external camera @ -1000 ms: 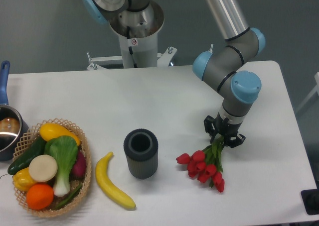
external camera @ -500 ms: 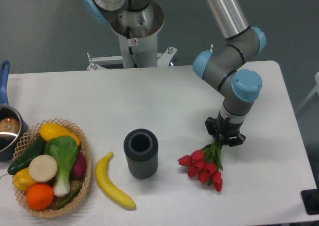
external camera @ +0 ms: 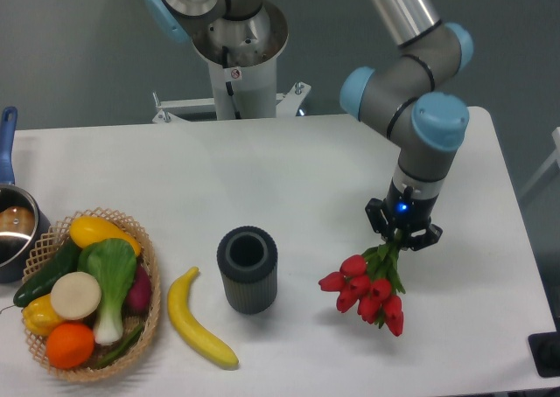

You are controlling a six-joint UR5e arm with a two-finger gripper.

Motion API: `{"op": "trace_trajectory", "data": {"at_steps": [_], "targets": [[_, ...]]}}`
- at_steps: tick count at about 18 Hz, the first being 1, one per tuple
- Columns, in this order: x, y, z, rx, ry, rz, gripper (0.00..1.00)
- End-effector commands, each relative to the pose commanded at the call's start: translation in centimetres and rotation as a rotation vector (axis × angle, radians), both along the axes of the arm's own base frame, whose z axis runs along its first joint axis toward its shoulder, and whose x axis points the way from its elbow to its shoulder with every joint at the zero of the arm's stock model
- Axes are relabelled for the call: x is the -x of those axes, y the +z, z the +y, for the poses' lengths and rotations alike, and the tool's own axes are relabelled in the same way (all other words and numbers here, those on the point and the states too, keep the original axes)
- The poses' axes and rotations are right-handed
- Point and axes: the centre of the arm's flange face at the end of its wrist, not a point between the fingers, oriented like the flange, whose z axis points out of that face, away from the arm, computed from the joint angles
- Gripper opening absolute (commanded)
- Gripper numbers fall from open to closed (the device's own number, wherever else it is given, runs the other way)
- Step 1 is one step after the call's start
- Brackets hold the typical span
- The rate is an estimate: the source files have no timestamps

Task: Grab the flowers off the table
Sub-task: 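Lift the gripped tulip bunch up off the table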

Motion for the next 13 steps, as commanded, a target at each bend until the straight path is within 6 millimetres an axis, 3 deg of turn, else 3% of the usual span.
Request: {"op": "trace_trajectory", "data": {"at_steps": [5, 11, 13], "targets": [[-1.5, 7.0, 1.4, -0.240, 0.021, -0.038, 0.22], [-2.5, 11.6, 1.5, -0.374, 0.014, -0.056, 0.22], [-2.1, 13.0, 0.5, -0.433, 0.037, -0.078, 0.22]]}}
